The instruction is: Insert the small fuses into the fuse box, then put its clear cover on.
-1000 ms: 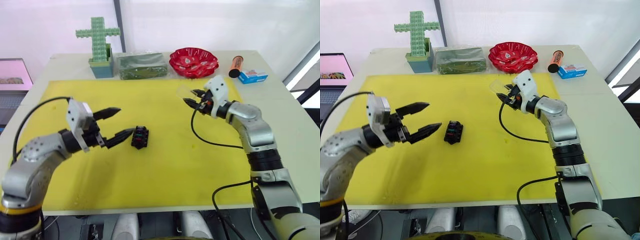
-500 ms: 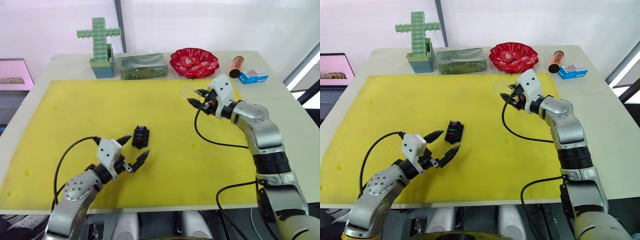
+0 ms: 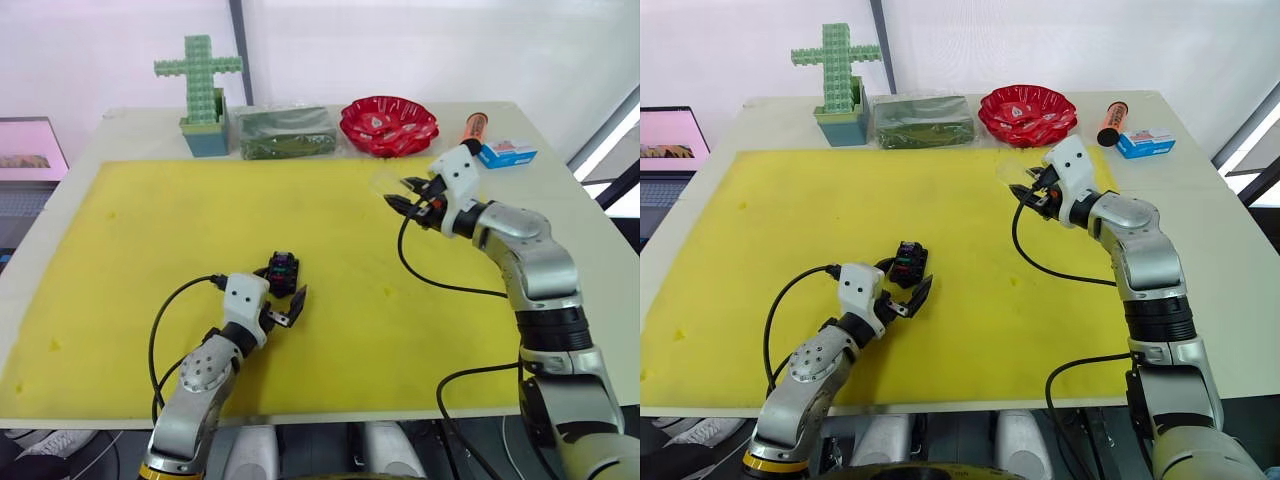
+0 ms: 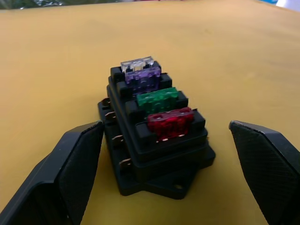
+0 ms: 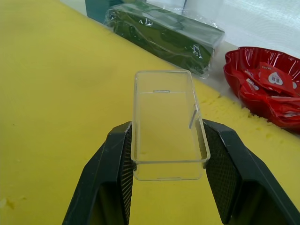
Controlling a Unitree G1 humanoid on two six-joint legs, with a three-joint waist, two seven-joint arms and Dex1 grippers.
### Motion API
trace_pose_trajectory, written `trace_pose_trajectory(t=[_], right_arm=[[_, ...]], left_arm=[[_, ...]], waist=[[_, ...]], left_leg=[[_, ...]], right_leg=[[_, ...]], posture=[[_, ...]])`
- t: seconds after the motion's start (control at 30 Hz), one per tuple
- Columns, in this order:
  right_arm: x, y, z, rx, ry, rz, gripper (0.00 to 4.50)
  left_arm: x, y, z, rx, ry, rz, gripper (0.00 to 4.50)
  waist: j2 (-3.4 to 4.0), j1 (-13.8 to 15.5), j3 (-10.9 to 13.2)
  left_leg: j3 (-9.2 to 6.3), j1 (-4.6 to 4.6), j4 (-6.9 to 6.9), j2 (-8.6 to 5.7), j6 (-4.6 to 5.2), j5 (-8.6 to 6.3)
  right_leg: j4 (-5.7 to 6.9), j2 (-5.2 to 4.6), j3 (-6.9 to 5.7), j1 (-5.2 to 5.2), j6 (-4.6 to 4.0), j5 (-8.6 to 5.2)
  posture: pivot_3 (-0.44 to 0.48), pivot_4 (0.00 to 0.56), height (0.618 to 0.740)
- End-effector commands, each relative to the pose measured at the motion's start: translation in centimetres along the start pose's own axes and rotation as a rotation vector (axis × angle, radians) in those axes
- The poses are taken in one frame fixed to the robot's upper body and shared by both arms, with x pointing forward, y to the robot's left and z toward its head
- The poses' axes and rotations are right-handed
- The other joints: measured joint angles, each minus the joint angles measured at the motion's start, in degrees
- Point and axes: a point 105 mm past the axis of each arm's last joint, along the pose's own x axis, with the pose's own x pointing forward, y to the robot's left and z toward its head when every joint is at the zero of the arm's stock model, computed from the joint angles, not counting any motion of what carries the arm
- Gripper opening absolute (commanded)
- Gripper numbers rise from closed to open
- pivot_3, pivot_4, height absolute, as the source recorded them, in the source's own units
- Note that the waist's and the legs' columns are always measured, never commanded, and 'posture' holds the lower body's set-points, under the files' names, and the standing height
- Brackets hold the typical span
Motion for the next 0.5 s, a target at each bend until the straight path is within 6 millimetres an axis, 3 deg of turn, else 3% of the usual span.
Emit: trace_pose_trajectory(t=[0.03,0.33,0.5], right_arm=[[-0.7,-0.8,1.8,-0.039,-0.056,-0.035,1.79],[-0.8,-0.6,1.9,-0.039,-0.066,-0.043,1.79],[-0.8,-0.7,2.1,-0.043,-0.073,-0.046,1.79]], left_arm=[[0.0,0.7,-0.8,0.025,0.055,0.111,4.50],[0.3,0.7,-2.0,-0.015,0.118,0.087,4.50],[0.4,1.0,-2.1,0.000,0.123,0.107,2.91]], waist=[[0.01,0.0,0.0],[0.04,0.0,0.0],[0.04,0.0,0.0]], left_leg=[[0.00,0.01,0.00,0.00,0.00,0.00],[0.00,0.26,-0.03,0.00,0.00,0.00],[0.00,0.54,-0.07,0.00,0.00,0.00]], right_leg=[[0.00,0.00,0.00,0.01,0.00,0.00],[0.01,0.00,0.00,0.21,-0.18,-0.10],[-0.02,-0.01,0.00,0.49,-0.21,-0.13]], posture=[[0.000,0.150,0.740],[0.000,0.150,0.740],[0.000,0.150,0.740]])
